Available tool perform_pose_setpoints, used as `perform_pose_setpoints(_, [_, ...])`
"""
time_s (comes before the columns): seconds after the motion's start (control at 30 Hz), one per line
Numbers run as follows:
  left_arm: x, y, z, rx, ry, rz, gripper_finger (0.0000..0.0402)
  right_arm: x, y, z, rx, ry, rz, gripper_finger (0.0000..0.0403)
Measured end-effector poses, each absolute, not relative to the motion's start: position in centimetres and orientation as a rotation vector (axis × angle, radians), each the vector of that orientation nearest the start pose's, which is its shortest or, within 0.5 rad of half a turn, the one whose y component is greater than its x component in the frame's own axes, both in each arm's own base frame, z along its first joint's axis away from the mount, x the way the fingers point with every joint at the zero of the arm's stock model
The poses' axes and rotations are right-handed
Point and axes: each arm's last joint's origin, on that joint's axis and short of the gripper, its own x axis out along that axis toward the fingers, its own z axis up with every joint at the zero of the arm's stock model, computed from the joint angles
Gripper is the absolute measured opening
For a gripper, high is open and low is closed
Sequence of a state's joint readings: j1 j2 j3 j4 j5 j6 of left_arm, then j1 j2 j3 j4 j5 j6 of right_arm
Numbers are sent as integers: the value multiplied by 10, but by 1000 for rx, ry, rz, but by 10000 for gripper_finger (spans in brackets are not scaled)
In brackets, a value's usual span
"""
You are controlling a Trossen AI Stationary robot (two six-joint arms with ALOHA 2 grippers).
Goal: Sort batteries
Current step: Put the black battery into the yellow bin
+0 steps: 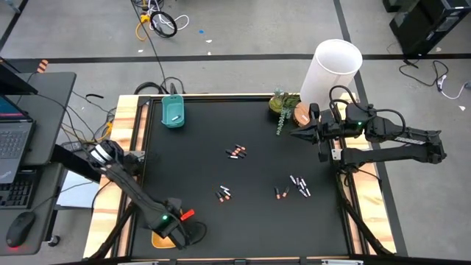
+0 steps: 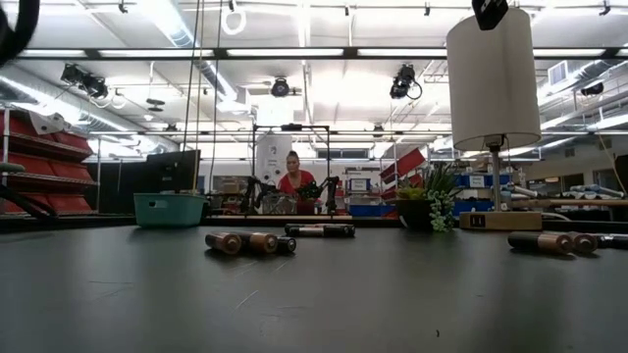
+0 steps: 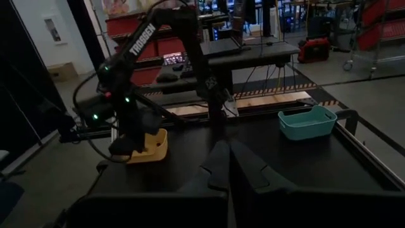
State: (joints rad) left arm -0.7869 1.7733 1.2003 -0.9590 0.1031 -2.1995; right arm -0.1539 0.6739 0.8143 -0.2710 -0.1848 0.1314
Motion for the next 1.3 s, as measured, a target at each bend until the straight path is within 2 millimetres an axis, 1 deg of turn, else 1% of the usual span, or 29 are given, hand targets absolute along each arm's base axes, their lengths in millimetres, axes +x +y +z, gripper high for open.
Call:
perform_pose_setpoints(0.1, [220,-224,167,-1186,1378,1024,67,142,-17,349,153,131,22,0])
perform_pose_setpoints(0.2, [217,-221,158,-1192,1393,1023,75,142,-17,349,153,131,22,0])
perform_pose_setpoints(0.37, [216,-219,157,-1188,1406,1042,98,142,-17,349,157,130,16,0])
perform_pose_setpoints(0.53, [216,-219,157,-1179,1416,1030,133,142,-18,349,158,130,5,0])
perform_pose_setpoints(0.63, [216,-220,159,-1184,1460,1031,151,142,-20,349,158,128,-9,0])
perform_pose_setpoints(0.7, [216,-222,164,-1182,1485,1046,155,142,-21,349,159,127,-16,0])
perform_pose_setpoints(0.77, [217,-223,175,-1170,1475,1091,157,142,-22,350,157,123,-22,0])
perform_pose_setpoints(0.9, [220,-223,203,-1100,1417,1158,157,142,-23,350,139,117,-27,0])
perform_pose_setpoints(0.97, [226,-222,219,-1094,1353,1149,157,142,-23,350,127,119,-28,0])
perform_pose_setpoints(1.07, [241,-222,239,-1124,1236,1068,157,143,-24,350,121,123,-24,0])
perform_pose_setpoints(1.17, [257,-212,251,-1160,1129,1042,157,146,-24,348,129,136,-22,0])
perform_pose_setpoints(1.23, [270,-200,254,-1185,1073,1039,157,149,-24,347,134,147,-12,0])
perform_pose_setpoints(1.3, [285,-184,254,-1178,1032,1016,156,153,-25,345,137,158,11,0])
